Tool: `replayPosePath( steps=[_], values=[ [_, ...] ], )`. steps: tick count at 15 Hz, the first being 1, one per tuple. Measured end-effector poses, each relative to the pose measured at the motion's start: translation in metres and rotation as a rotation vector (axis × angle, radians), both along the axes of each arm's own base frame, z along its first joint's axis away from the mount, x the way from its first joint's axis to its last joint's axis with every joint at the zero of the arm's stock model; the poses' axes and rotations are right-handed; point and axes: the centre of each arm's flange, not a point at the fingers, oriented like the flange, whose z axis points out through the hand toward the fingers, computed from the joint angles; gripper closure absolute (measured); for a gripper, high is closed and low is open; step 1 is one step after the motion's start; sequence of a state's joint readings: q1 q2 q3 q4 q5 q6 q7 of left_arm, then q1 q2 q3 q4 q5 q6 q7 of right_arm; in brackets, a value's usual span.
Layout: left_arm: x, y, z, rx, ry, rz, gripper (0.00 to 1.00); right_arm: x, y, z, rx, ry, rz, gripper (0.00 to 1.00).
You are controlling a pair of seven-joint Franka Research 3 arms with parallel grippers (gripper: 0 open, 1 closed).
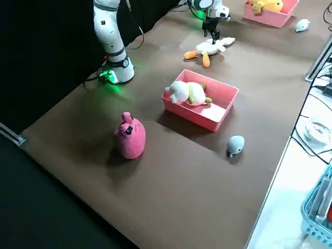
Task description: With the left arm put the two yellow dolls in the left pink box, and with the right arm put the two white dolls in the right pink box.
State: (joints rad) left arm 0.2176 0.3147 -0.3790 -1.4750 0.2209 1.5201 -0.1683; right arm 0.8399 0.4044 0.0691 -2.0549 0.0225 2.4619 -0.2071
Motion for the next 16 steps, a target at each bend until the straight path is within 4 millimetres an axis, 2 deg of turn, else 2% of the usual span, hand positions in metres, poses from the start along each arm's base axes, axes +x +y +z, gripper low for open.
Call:
replayPosePath(
  steps=[1, 4, 6, 10, 13, 15, 16],
  values=[
    [-0.003, 0.001, 0.010, 0.006, -0.008, 0.009, 0.00, 0.002, -0.002, -0.004, -0.004, 0.001, -0.004, 0.00],
    [-0.024, 0.003, 0.059, 0.032, -0.055, 0.033, 0.00, 0.009, -0.009, -0.012, -0.015, 0.002, -0.020, 0.00],
    [-0.038, -0.001, 0.080, 0.035, -0.069, 0.077, 0.00, 0.016, -0.014, -0.013, -0.018, -0.001, -0.032, 0.02],
    [-0.042, -0.003, 0.082, 0.022, -0.069, 0.112, 0.00, 0.032, -0.027, -0.012, -0.019, -0.004, -0.066, 0.42],
    [-0.045, -0.006, 0.090, 0.021, -0.081, 0.106, 0.00, 0.040, -0.032, -0.009, -0.016, -0.006, -0.081, 0.66],
    [-0.051, -0.011, 0.099, 0.009, -0.092, 0.103, 0.00, 0.051, -0.040, 0.003, -0.017, -0.006, -0.104, 0.78],
    [-0.059, -0.016, 0.107, -0.017, -0.088, 0.112, 0.00, 0.070, -0.058, 0.027, -0.028, 0.003, -0.145, 0.78]
  ],
)
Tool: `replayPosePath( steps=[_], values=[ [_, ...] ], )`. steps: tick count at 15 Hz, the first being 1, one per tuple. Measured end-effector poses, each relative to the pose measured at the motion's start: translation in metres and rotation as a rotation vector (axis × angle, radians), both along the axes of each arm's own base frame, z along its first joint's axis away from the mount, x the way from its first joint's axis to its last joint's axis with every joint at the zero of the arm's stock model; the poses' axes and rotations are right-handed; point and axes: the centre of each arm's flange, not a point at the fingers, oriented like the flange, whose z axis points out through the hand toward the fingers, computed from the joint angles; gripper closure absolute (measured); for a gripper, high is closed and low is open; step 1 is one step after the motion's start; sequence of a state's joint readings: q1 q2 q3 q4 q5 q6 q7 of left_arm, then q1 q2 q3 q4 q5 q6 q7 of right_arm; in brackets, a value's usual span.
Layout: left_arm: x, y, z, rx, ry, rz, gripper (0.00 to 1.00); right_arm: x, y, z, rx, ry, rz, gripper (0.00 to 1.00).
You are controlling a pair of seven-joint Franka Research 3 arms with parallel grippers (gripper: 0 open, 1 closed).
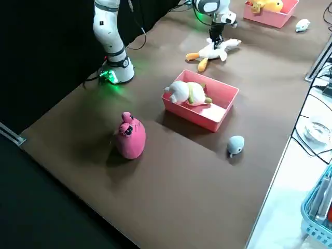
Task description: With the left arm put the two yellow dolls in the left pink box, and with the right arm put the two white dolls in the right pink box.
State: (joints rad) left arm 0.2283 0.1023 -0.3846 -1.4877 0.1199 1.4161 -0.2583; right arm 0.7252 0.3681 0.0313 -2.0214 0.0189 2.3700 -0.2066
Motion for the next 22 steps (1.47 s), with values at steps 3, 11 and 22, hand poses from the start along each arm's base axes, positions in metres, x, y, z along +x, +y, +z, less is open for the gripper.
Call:
replayPosePath(
  steps=[3, 11, 22],
  values=[
    [-0.016, 0.002, 0.014, 0.007, -0.016, 0.014, 0.00, 0.032, -0.045, 0.067, -0.004, 0.000, -0.068, 0.78],
    [-0.065, 0.008, 0.046, -0.042, -0.064, 0.038, 0.00, 0.069, -0.219, 0.192, -0.015, -0.010, -0.237, 0.78],
    [-0.073, 0.023, 0.041, -0.079, -0.048, 0.054, 0.00, 0.095, -0.371, 0.126, -0.099, 0.067, -0.515, 0.78]
  ],
)
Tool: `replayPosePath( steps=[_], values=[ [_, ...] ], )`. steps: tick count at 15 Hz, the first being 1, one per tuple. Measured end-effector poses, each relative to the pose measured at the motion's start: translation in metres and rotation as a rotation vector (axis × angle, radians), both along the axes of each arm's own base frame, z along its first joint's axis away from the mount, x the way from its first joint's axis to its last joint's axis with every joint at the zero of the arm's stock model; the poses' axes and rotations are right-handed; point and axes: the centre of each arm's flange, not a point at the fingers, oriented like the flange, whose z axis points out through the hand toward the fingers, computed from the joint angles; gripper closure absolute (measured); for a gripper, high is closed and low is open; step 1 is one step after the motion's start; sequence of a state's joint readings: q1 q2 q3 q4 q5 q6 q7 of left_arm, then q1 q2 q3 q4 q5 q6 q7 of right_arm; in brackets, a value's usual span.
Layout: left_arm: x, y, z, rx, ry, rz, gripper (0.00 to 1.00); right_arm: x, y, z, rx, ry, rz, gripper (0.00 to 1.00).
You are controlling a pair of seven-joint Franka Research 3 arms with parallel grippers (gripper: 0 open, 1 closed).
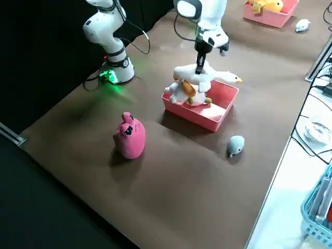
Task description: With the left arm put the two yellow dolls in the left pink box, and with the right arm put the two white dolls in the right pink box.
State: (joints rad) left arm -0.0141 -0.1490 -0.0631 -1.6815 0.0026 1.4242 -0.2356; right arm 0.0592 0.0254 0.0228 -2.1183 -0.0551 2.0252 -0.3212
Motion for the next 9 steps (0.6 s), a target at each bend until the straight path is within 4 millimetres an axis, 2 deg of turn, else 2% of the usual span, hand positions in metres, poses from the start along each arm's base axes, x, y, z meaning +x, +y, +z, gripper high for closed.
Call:
replayPosePath(
  steps=[3, 4, 9],
  values=[
    [0.001, 0.001, 0.001, -0.001, -0.012, 0.001, 0.00, 0.006, 0.002, -0.036, -0.011, 0.040, 0.003, 0.79],
    [0.002, 0.001, 0.001, -0.001, -0.016, 0.001, 0.00, 0.014, 0.004, -0.058, -0.017, 0.029, 0.016, 0.85],
    [0.002, 0.001, 0.001, -0.001, -0.017, 0.001, 0.00, 0.029, 0.005, -0.095, -0.010, 0.005, 0.012, 0.87]
  ],
)
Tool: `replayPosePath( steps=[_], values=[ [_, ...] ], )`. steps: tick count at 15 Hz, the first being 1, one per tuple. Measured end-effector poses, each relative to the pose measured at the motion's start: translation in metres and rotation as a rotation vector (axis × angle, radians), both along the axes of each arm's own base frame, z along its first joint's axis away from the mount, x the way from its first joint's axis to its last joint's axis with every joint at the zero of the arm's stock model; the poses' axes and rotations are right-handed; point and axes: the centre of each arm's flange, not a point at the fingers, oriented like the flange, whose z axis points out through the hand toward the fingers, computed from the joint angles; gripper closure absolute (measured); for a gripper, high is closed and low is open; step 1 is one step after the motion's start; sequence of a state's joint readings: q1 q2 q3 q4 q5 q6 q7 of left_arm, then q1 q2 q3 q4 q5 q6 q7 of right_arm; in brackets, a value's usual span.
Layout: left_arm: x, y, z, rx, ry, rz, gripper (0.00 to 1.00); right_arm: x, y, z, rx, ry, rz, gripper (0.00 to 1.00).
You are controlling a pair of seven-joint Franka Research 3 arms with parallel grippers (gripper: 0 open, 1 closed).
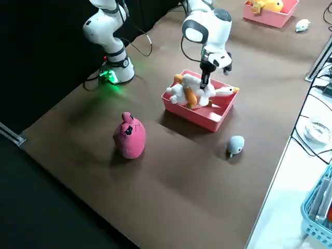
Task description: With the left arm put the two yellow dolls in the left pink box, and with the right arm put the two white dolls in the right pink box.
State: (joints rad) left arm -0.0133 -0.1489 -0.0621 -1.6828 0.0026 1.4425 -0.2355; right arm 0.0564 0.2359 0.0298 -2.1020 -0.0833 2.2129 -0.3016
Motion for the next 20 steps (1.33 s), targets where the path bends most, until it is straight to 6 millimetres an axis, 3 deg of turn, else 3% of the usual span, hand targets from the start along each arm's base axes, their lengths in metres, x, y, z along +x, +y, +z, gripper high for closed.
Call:
replayPosePath(
  steps=[6, 10, 12, 15, 16, 17, 18, 20],
  values=[
    [0.000, 0.000, 0.000, 0.000, 0.001, 0.000, 0.00, 0.021, -0.009, -0.010, 0.006, -0.028, -0.019, 0.83],
    [0.000, 0.000, -0.001, 0.000, 0.001, 0.000, 0.00, 0.038, -0.009, -0.006, 0.010, -0.060, -0.022, 0.49],
    [0.000, 0.000, -0.001, 0.000, 0.001, 0.000, 0.00, 0.046, -0.003, 0.010, 0.013, -0.084, -0.013, 0.28],
    [0.000, 0.000, -0.001, 0.000, 0.002, 0.000, 0.00, 0.061, 0.007, 0.070, 0.008, -0.099, -0.012, 0.01],
    [0.000, 0.000, -0.001, 0.000, 0.002, 0.000, 0.00, 0.064, 0.008, 0.098, 0.003, -0.095, -0.026, 0.00],
    [0.000, 0.000, -0.001, 0.000, 0.002, 0.000, 0.00, 0.063, 0.006, 0.153, -0.006, -0.086, -0.050, 0.00],
    [0.000, 0.000, -0.001, 0.000, 0.002, 0.000, 0.00, 0.063, 0.006, 0.153, -0.006, -0.086, -0.050, 0.00],
    [0.000, 0.000, -0.001, 0.000, 0.003, 0.000, 0.00, 0.052, 0.003, 0.204, -0.012, -0.093, -0.073, 0.00]
  ],
)
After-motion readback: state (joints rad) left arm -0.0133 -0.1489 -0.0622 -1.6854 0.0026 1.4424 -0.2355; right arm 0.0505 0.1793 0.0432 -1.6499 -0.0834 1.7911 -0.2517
